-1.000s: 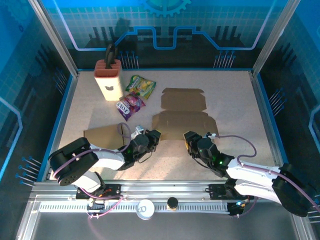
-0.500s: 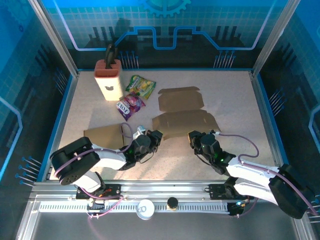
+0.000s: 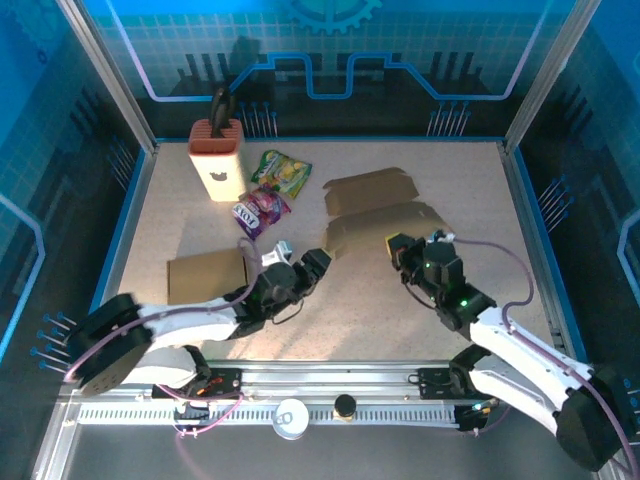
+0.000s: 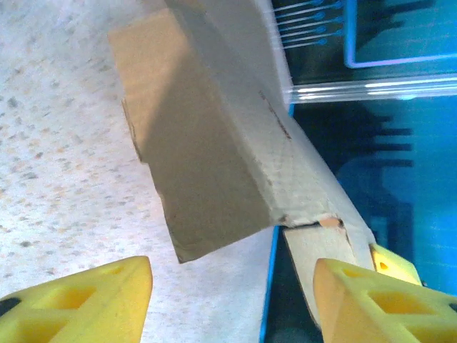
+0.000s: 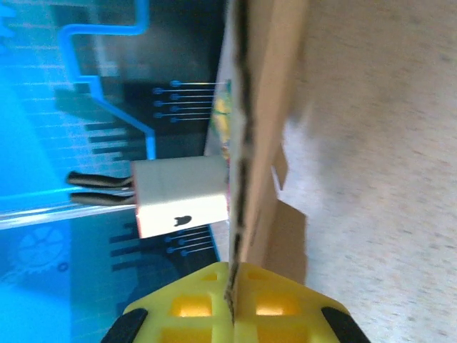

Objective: Fold the paper box

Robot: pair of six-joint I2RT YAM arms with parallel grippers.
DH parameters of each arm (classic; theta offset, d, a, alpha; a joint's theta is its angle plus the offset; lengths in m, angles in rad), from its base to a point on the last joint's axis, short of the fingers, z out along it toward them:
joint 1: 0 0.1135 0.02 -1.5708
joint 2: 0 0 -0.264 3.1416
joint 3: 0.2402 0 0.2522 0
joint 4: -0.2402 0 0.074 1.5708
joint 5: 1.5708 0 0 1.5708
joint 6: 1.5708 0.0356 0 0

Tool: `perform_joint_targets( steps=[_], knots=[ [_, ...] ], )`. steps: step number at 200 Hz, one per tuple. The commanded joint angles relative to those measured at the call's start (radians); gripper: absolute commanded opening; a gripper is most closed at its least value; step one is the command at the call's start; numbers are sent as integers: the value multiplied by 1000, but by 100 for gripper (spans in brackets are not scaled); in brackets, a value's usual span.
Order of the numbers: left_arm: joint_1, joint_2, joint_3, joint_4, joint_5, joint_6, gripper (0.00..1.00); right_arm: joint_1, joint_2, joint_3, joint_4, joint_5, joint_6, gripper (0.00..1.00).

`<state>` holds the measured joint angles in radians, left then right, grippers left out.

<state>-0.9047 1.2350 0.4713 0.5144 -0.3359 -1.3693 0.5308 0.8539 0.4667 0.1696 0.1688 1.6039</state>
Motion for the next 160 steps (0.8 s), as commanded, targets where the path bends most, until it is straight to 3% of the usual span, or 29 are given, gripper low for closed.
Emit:
perform_joint_targets(
  steps=[1,34,88,119,160],
  knots=[
    [-10,-175,94,-372,-65,217,68,-55,-32,109,-149,-102,-153,0],
    [-9,-341,176,-672,-138,344,70,-97,-86,272,-309,-156,-257,0],
    [-8,-493,201,-815,-151,486,66,-98,-148,590,-643,-162,-331,0],
    [-8,-438,254,-835,-104,549,66,-114,-3,610,-529,-223,-294,0],
    [-8,-415,247,-870,-84,544,65,-124,211,448,-172,-334,-180,0]
  ],
)
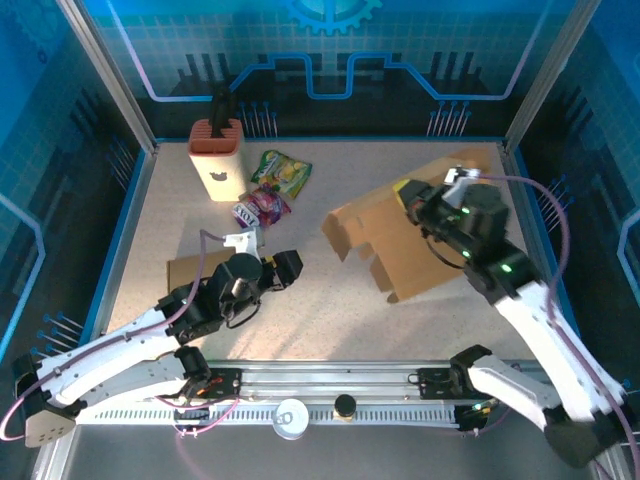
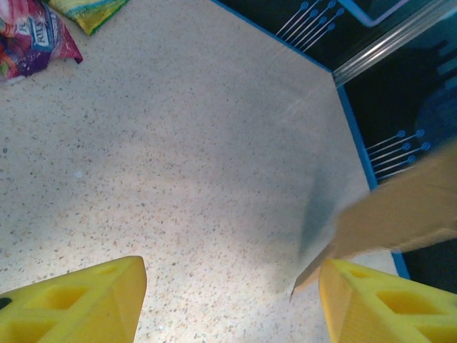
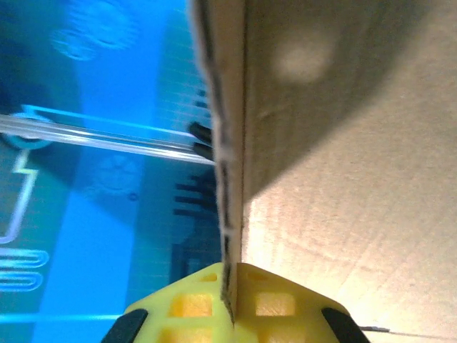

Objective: Fold the paper box

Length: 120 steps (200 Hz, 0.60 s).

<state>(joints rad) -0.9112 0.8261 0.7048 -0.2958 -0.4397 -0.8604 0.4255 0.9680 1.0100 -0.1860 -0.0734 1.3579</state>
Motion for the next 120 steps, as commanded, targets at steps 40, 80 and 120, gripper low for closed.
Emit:
perform_joint_targets(
  steps=[40,80,120],
  knots=[
    [1,-52,-5,-137,-13,49,65,-20,217,-248,398,-127,69,0],
    [6,-64,-25,-188,-25,58,65,-34,333,-343,628,-174,84,0],
    [21,-47,-50,-194,-16,74,62,-42,433,-405,846,-218,123,0]
  ],
)
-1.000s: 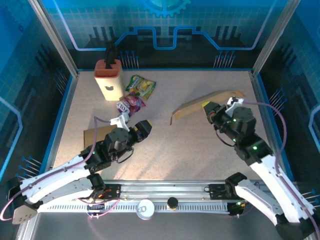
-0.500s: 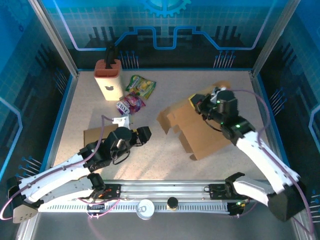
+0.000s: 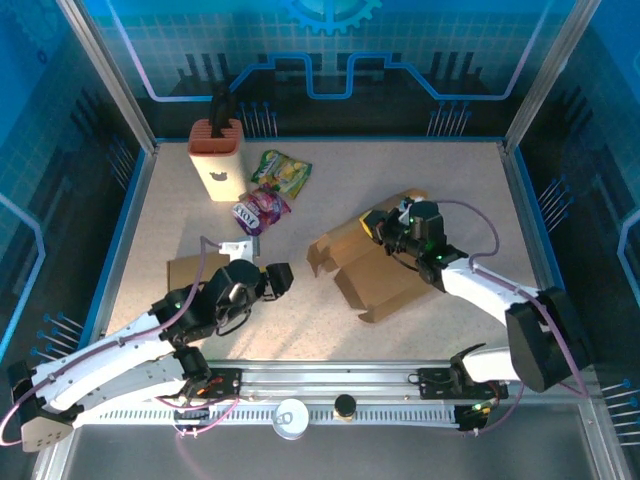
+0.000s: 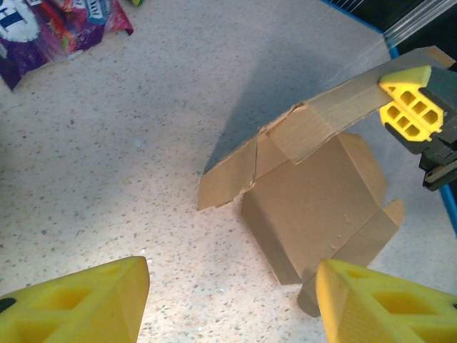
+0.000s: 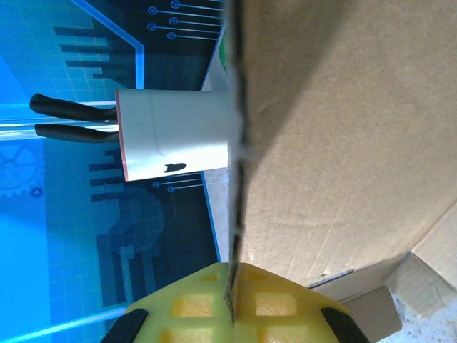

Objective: Fold the paper box

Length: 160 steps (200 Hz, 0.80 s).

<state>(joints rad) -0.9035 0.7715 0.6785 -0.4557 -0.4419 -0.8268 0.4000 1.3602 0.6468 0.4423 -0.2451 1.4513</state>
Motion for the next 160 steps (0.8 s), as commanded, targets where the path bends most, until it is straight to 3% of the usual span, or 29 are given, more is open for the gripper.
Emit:
perform_joint_targets(
  steps=[1,50,117,160],
  knots=[
    [15,9,-24,-34,-13,41,62,-16,43,-43,221,-46,30,0],
    [102,100,-59,49,82,180,53,-49,73,-97,293,-103,-8,0],
    [251,401,-40,300,249,354,49,-77,138,-159,422,-169,-26,0],
    [261,525,-35,434,221,438,49,-82,155,-161,455,-183,-14,0]
  ],
)
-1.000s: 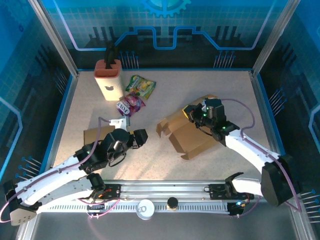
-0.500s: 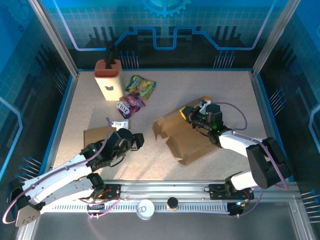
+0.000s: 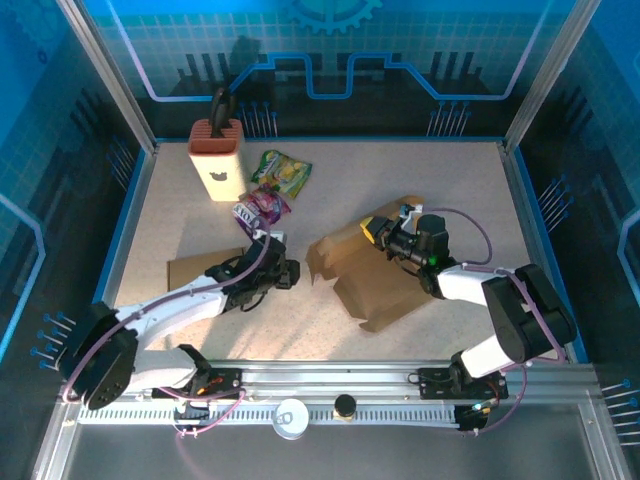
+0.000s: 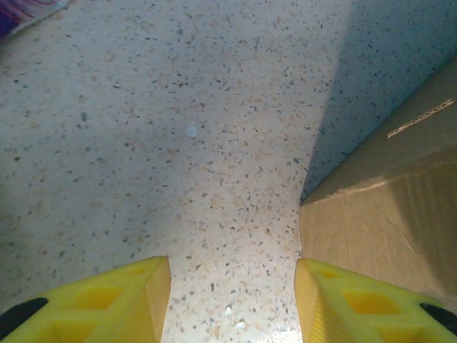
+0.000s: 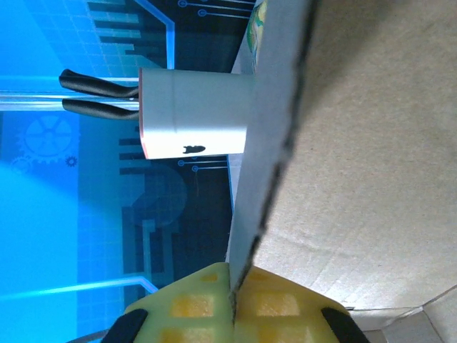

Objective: Fold the paper box

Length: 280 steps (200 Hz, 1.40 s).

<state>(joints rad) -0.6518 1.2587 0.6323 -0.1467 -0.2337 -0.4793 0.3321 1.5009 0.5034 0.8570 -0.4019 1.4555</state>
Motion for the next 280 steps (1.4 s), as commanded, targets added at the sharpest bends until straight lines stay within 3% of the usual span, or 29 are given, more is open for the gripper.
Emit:
perform_joint_targets(
  steps=[1,67,130,238,280],
  knots=[
    [9,40,11,130,12,93,49,-15,15,-18,40,-27,-17,0],
    [14,152,-2,304,128,279,50,-16,17,-9,26,-38,-26,0],
    [-6,162,-8,355,166,331,55,-11,39,-7,53,-40,-18,0],
    [-88,213,44,353,93,386,56,1,17,18,45,-44,-13,0],
    [-89,177,49,318,7,419,51,2,-7,65,48,-78,4,0]
  ],
)
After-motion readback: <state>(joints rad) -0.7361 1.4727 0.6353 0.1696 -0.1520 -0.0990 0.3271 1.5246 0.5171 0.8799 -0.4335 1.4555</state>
